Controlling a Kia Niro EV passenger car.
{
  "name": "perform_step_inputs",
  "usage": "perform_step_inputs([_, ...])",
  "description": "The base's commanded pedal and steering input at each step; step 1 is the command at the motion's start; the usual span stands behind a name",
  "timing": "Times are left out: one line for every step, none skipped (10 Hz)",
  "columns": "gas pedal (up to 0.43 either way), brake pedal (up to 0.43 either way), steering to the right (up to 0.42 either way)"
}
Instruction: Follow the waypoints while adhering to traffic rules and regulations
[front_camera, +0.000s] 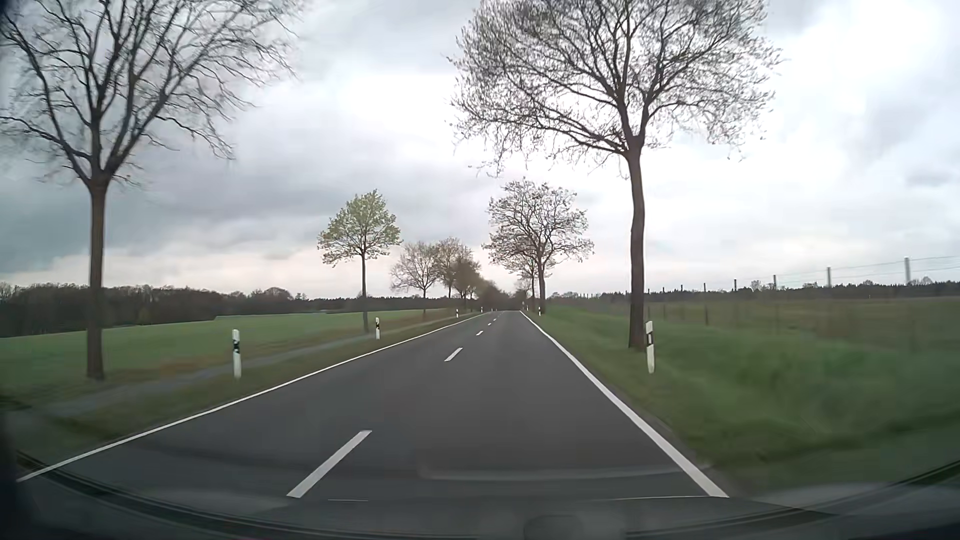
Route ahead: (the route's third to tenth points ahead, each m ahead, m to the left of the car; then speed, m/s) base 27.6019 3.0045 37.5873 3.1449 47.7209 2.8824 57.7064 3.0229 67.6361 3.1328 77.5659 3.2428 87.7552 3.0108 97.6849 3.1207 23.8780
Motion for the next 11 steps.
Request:
perform_step_inputs([0.098, 0.0, 0.003])
perform_step_inputs([0.098, 0.0, 0.003])
perform_step_inputs([0.098, 0.0, 0.002])
perform_step_inputs([0.098, 0.0, 0.001])
perform_step_inputs([0.098, 0.0, 0.001])
perform_step_inputs([0.098, 0.0, 0.001])
perform_step_inputs([0.098, 0.0, 0.001])
perform_step_inputs([0.098, 0.0, 0.001])
perform_step_inputs([0.098, 0.0, 0.001])
perform_step_inputs([0.098, 0.0, 0.001])
perform_step_inputs([0.098, 0.0, 0.0])
